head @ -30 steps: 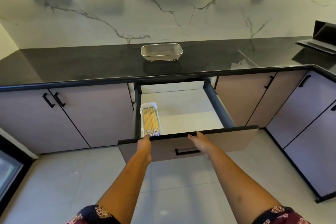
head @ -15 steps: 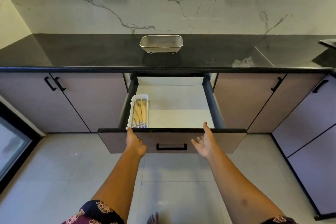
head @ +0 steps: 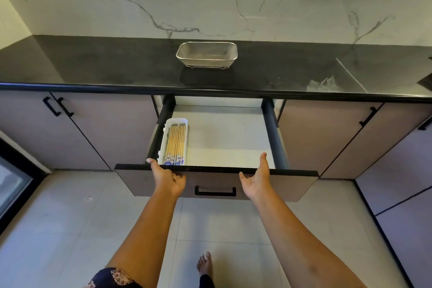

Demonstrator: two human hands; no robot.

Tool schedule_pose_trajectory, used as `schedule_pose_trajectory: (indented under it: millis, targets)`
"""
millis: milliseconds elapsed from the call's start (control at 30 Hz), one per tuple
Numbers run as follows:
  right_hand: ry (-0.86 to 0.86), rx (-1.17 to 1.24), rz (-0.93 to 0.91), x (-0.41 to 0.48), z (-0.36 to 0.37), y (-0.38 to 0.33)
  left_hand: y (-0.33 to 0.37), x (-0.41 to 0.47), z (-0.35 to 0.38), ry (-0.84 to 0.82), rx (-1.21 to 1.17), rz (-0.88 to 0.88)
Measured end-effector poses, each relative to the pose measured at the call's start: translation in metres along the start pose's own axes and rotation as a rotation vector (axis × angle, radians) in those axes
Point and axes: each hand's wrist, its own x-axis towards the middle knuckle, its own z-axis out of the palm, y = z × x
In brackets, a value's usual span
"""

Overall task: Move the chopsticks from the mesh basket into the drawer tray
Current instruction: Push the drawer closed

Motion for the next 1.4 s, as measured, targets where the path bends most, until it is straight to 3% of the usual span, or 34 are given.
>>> schedule_pose_trajectory:
  millis: [433, 767, 1000, 1400]
  targets:
    - [0.055, -0.006, -0.044, 0.126, 0.092, -0.014, 0.038, 0.129, 0.093, -0.027, 0.019, -0.079]
    - [-0.095, -0.033, -0.040, 0.190, 0.168, -0.037, 0.070, 0.205, 0.176, -0.100, 0.202, -0.097]
    - [-0.049, -0.049, -0.017, 0.239, 0.208, -0.056, 0.086, 0.253, 0.204, -0.072, 0.243, -0.104]
    - [0.079, 0.227, -0.014, 0.272, 0.249, -0.064, 0.084, 0.298, 0.213, -0.069, 0.092, -0.024]
